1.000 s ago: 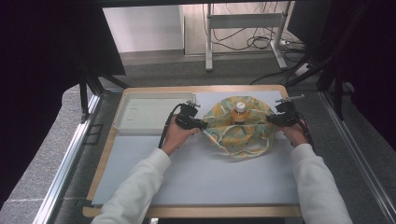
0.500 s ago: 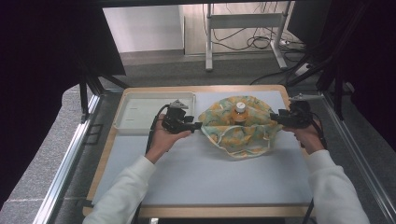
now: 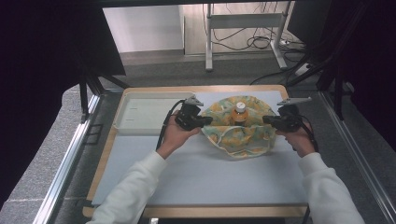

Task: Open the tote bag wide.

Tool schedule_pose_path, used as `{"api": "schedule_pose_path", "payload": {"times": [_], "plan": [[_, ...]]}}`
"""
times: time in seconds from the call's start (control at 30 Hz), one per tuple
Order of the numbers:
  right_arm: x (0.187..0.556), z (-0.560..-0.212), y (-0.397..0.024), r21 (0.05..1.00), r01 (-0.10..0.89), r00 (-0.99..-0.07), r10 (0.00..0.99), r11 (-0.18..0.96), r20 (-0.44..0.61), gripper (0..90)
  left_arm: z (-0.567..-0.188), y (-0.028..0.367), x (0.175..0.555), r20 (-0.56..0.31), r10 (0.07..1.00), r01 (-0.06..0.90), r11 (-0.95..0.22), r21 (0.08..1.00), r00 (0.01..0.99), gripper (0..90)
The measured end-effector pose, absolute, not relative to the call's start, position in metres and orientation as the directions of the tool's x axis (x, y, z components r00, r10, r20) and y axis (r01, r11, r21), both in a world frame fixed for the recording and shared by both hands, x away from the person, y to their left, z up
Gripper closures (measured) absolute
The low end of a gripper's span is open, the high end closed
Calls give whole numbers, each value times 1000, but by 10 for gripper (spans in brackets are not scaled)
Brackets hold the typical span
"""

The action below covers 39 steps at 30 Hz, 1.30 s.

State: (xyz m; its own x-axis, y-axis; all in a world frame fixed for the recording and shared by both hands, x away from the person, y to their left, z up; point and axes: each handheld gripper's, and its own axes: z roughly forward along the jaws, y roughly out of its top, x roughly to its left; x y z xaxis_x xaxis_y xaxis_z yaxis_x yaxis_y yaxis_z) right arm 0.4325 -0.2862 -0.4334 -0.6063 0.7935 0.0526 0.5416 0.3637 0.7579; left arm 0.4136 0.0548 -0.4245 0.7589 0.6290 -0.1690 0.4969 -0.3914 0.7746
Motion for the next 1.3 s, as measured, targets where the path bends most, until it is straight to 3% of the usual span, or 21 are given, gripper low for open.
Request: {"api": "schedule_pose_path", "payload": {"times": [0.27,0.77,1.3], "plan": [[442,-449,-260,727,552,-626,779,409,37,886,-441,24,446,-186,638,535,-411,738,747,896],[436,-487,-245,640,611,-654,753,466,76,893,-477,11,494,-232,692,614,-373,696,684,897],[405,-497,-241,595,565,-745,664,571,70,893,-482,10,500,-243,701,632,-367,683,670,898]]}}
